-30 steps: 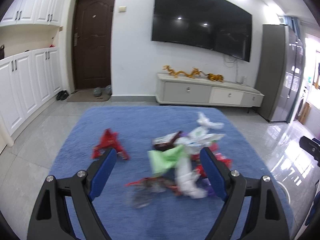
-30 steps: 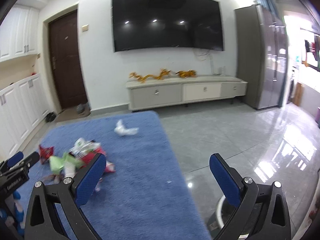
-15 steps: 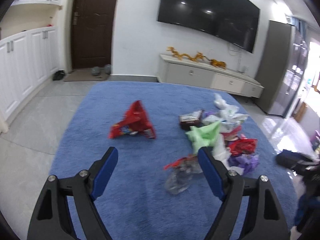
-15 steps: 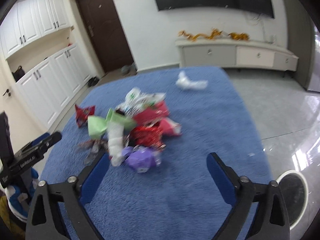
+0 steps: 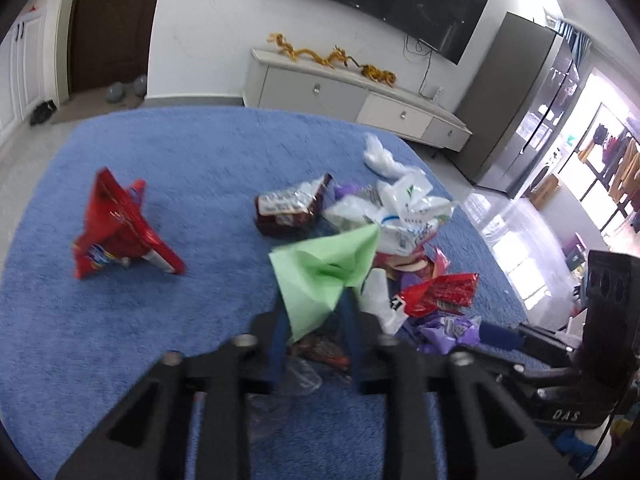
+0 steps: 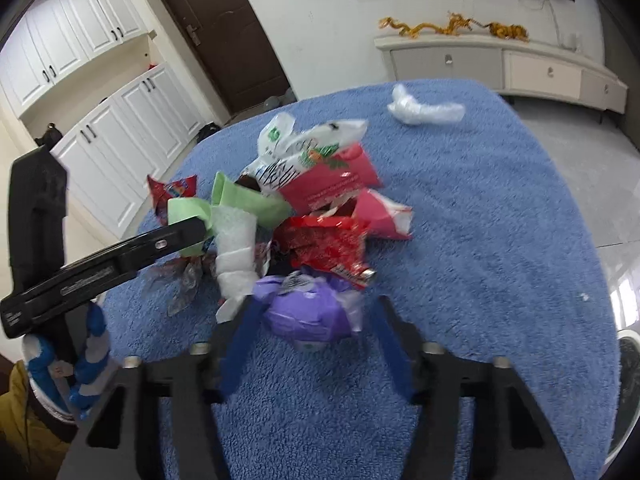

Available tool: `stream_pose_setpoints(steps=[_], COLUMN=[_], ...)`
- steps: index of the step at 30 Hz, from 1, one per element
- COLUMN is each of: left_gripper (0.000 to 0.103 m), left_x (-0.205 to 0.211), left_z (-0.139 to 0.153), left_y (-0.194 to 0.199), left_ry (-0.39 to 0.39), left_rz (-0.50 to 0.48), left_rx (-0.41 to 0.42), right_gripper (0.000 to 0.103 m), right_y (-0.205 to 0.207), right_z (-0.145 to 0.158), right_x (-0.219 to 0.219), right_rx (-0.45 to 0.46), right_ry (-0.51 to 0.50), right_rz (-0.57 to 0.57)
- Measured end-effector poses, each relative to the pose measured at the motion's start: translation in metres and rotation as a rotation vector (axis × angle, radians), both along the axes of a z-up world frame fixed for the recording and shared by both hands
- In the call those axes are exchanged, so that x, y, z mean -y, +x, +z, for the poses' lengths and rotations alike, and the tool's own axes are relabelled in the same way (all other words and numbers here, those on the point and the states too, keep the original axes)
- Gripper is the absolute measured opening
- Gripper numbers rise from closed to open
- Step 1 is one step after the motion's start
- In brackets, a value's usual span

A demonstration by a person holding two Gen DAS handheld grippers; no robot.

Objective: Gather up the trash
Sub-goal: 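Grasp the green paper with the left tool while the right tool grasps the purple wrapper, then carry both items to the bin and open both tools to drop them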

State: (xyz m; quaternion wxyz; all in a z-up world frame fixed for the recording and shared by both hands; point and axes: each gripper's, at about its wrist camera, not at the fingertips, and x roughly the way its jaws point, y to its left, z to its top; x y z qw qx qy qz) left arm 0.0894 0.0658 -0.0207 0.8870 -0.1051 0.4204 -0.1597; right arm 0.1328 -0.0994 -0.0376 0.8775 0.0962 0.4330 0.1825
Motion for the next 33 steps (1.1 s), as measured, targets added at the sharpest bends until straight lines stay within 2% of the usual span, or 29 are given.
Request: stream_pose_setpoints(steps=[7,13,18,26,33], left_gripper=[0.006,0.005,0.005,0.005,0.005], left_x=[0.003,0.000,0.018,0.097,0.209], left_z=[0.021,0.052,0.084,0.114,0.112], left_y=[-0.027,-0.051,-0.075,-0.081,-0.080], left_ry=[0.017,0.028,0.047,0.049,0.048], left_rz=[0.002,0.039,0.002,-0.143,-0.360], left_rx=[0.075,0.141,0.212,0.268,0.245], right_gripper=[0.042,0.039,0.039,0.039,0.039], right_y=[-0.028,-0.055,-0.078,-0.107,-0.151], right_z=[0.016,0.038,0.056,0.077,0.086], right_x=[0.011,0.023,0.041,0.093,0.190], right_rx=[0.048,0.113,0.178,0.267,0.326], right_ry=[0.039,0.078,0.124,0.173,0.169], right_rz=[0.008,0.000,-0.023,-0.139,-0.399])
